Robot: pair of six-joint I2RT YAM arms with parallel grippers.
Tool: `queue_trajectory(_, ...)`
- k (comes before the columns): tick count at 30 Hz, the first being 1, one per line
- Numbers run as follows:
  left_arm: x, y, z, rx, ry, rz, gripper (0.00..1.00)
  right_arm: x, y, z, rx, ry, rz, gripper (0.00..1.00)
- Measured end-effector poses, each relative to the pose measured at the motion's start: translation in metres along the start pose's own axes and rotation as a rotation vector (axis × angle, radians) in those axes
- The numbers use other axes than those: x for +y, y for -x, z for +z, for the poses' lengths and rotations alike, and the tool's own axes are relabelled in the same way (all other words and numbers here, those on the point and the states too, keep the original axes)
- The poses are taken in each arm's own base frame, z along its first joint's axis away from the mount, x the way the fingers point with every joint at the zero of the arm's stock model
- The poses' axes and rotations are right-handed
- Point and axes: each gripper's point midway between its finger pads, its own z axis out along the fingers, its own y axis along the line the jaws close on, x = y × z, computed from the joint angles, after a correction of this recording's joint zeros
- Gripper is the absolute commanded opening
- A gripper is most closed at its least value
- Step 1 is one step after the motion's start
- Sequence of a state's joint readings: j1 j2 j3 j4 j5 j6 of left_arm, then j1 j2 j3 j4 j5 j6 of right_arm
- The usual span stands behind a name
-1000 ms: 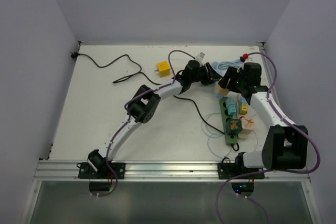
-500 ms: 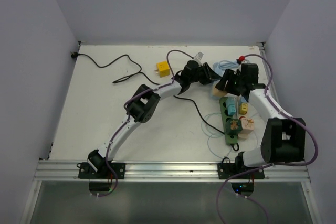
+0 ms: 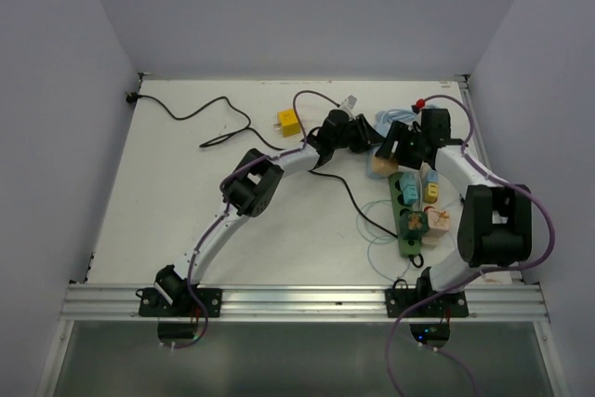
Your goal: Pull the plug off the socket
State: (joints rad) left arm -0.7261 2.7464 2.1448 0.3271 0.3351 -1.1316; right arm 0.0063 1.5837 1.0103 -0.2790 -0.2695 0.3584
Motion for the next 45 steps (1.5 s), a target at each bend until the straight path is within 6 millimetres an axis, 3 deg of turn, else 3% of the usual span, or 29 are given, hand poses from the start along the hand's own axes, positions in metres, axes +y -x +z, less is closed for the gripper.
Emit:
queue_trajectory(7,0.001,0.000,0.000,0.000,0.000,0.010,0.00,0.000,0.000,0.007,0.031,0.000,0.007,0.71)
queue_trajectory(15,0.001,0.000,-0.001,0.002,0.002,0.016,0.00,-0.002,-0.011,0.015,0.087,-0.014,0.001,0.61)
queue_trajectory(16,0.002,0.000,-0.001,0.002,0.002,0.015,0.00,-0.002,-0.011,0.015,0.089,-0.014,0.002,0.58)
queue_trajectory(19,0.003,0.002,-0.002,0.001,0.005,0.017,0.00,-0.002,-0.012,0.014,0.095,-0.016,-0.001,0.33)
queue_trajectory(22,0.002,0.002,-0.002,0.000,0.008,0.031,0.00,-0.001,-0.011,0.012,0.107,-0.022,-0.001,0.24)
queue_trajectory(34,-0.016,0.026,-0.013,-0.056,0.084,0.158,0.00,0.022,0.006,0.001,0.087,-0.119,-0.100,0.22)
queue_trajectory(45,-0.025,0.017,-0.014,-0.030,0.036,0.160,0.00,0.010,0.005,-0.014,0.116,-0.010,0.042,0.18)
